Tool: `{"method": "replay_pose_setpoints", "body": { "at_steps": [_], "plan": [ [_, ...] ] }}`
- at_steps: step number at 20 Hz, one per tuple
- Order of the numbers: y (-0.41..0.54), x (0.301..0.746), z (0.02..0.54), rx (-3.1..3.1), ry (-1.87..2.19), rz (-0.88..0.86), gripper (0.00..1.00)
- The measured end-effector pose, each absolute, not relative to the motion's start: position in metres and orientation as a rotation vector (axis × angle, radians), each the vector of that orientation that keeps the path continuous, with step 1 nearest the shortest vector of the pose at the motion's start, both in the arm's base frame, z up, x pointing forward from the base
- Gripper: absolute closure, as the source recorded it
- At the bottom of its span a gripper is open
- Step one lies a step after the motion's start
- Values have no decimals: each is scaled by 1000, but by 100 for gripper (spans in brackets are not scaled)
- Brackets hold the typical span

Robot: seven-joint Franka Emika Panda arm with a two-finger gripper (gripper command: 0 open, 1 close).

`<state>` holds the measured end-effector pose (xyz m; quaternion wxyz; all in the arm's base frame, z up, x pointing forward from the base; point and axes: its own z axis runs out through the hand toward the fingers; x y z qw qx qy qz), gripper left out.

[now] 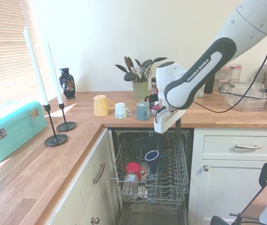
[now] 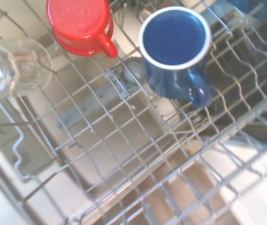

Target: Unload a mug from dishwasher

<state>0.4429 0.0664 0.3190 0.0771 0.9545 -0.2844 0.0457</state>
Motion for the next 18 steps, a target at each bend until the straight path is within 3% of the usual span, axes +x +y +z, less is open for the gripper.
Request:
{"method": "replay_pose_setpoints", "body": {
  "at_steps": [18],
  "plan": [
    [75, 480, 238, 2790, -526, 215, 0]
  ]
}}
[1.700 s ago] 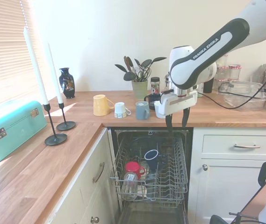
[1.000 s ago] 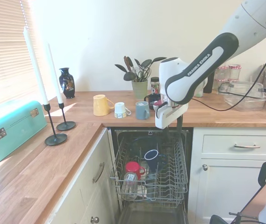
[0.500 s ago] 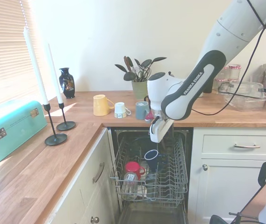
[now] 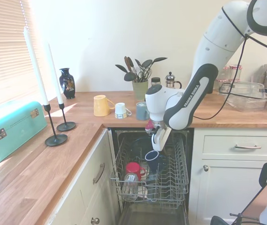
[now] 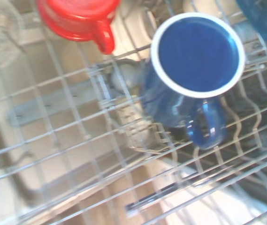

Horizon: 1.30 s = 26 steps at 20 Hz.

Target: Unload a mug from dishwasher

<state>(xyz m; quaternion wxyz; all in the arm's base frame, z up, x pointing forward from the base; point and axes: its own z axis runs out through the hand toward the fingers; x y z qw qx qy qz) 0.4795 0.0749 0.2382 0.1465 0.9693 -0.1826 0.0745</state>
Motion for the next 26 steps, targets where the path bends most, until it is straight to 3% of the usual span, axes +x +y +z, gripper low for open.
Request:
{"method": "replay_pose_setpoints", "body": {
  "at_steps": [26],
  "plan": [
    [58, 538, 136, 2691, -352, 347, 0]
  ]
}}
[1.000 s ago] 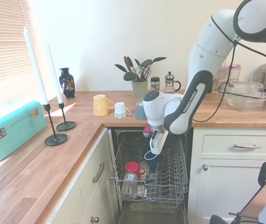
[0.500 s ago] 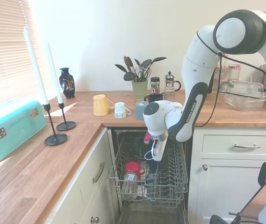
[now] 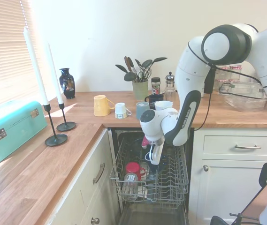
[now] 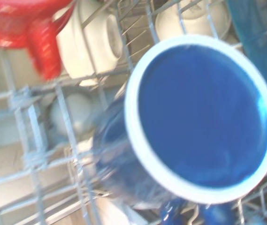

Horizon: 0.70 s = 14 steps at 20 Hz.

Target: Unload a mug from dishwasher

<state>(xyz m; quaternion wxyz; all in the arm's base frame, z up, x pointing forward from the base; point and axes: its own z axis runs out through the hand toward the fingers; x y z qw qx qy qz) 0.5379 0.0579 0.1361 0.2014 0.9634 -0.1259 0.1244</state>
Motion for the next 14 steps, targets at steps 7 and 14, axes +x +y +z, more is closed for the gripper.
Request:
{"method": "replay_pose_setpoints", "body": {
  "at_steps": [7, 14],
  "plan": [
    [46, 553, 128, 2699, -349, 316, 0],
    [46, 549, 117, 2697, -337, 293, 0]
  ]
}}
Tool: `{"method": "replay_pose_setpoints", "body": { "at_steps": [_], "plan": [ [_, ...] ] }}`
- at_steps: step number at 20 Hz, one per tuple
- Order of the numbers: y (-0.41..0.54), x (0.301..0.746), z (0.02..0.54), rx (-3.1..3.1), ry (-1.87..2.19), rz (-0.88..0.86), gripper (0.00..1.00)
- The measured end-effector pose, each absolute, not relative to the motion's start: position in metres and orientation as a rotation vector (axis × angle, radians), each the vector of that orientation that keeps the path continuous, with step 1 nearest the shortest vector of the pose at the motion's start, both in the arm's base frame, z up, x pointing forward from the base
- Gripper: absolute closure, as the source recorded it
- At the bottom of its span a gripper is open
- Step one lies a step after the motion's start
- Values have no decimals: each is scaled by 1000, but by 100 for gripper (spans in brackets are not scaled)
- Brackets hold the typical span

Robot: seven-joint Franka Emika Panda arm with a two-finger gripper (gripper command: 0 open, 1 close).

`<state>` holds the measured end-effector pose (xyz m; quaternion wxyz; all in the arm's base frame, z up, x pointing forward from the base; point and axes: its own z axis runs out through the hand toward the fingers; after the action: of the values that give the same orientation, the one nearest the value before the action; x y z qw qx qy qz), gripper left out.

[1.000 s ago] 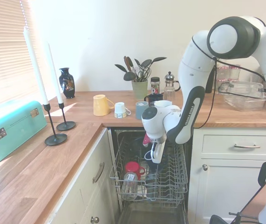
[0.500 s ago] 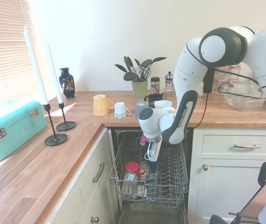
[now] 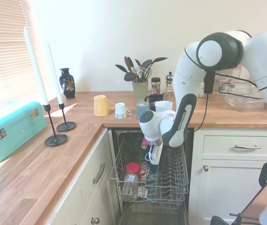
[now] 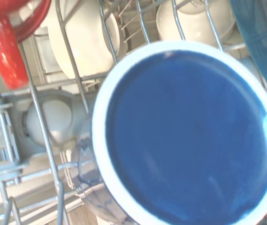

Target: Unload a mug from dishwasher

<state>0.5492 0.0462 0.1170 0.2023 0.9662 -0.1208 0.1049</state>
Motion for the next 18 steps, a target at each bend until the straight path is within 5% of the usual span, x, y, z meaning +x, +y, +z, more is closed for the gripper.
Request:
{"method": "replay_pose_setpoints", "body": {
  "at_steps": [8, 9, 18],
  "plan": [
    [44, 540, 93, 2713, -347, 243, 0],
    [44, 539, 90, 2714, -351, 236, 100],
    [45, 538, 87, 2732, -381, 219, 100]
  ]
}}
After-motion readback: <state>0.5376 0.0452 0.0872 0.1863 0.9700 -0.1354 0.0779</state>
